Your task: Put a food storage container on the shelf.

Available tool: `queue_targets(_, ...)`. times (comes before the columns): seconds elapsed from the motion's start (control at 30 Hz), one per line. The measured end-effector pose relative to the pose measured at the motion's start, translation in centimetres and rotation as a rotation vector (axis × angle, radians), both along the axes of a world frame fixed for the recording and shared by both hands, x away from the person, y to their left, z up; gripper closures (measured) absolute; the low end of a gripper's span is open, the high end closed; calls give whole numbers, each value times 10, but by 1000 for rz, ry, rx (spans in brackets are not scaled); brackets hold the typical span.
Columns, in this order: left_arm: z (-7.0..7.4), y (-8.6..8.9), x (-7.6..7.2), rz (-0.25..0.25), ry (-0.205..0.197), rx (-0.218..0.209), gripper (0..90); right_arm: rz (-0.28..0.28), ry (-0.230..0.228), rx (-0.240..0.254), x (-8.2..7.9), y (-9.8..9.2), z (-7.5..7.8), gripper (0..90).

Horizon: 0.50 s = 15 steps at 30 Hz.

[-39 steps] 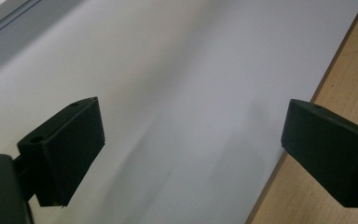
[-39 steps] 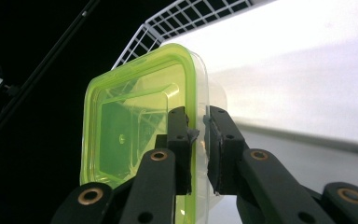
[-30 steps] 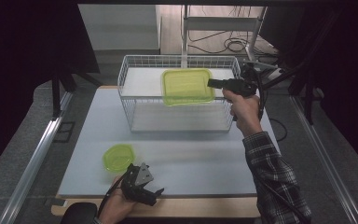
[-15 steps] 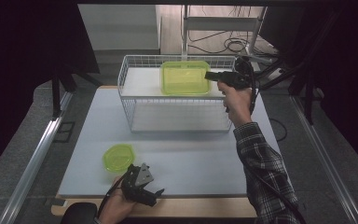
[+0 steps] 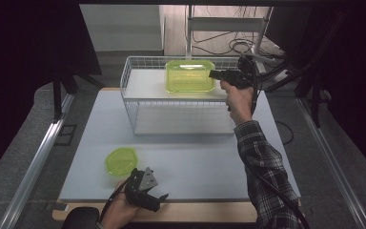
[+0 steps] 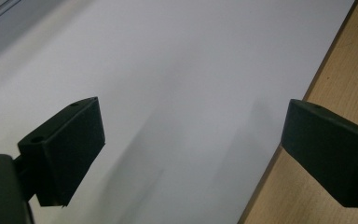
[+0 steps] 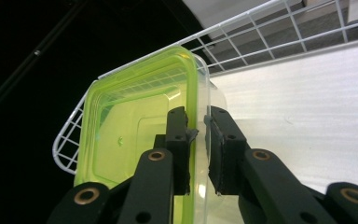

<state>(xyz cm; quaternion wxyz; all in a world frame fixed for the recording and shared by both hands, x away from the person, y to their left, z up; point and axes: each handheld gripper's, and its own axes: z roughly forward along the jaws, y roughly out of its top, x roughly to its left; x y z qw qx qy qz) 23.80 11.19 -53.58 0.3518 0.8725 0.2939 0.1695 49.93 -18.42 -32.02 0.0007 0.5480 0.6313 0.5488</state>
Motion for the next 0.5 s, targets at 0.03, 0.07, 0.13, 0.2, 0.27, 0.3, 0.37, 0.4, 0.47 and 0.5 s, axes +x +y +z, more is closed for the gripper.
queue_targets(0.03, 0, 0, 0, 0, 0, 0, 60, -4, -7, -21, 2, 3, -1, 761)
queue_targets(0.07, 0, 0, 0, -1, 0, 1, 59, -5, -1, -31, 2, 3, -1, 753)
queue_targets(0.13, 0, 0, 0, -2, 0, 3, 60, -7, -6, -43, 3, 4, -2, 745)
queue_targets(0.2, 0, 0, 0, -3, 2, 6, 59, -6, -6, -55, 6, 5, -3, 734)
queue_targets(0.27, 0, 0, 0, -4, 2, 5, 59, -6, -11, -79, 7, 7, -3, 722)
queue_targets(0.3, 0, 0, 0, -4, 2, 6, 59, -7, -16, -95, 8, 7, -2, 715)
queue_targets(0.37, 0, 0, 0, -4, 2, 6, 59, -4, -26, -135, 10, 10, -2, 688)
queue_targets(0.4, 0, 0, 0, -5, 2, 7, 59, 0, -26, -145, 11, 10, -3, 672)
queue_targets(0.47, 0, 0, 0, -5, 2, 7, 59, 4, -31, -151, 12, 11, -3, 641)
queue_targets(0.5, 0, 0, 0, -4, 2, 7, 59, 1, -38, -172, 13, 12, -2, 617)
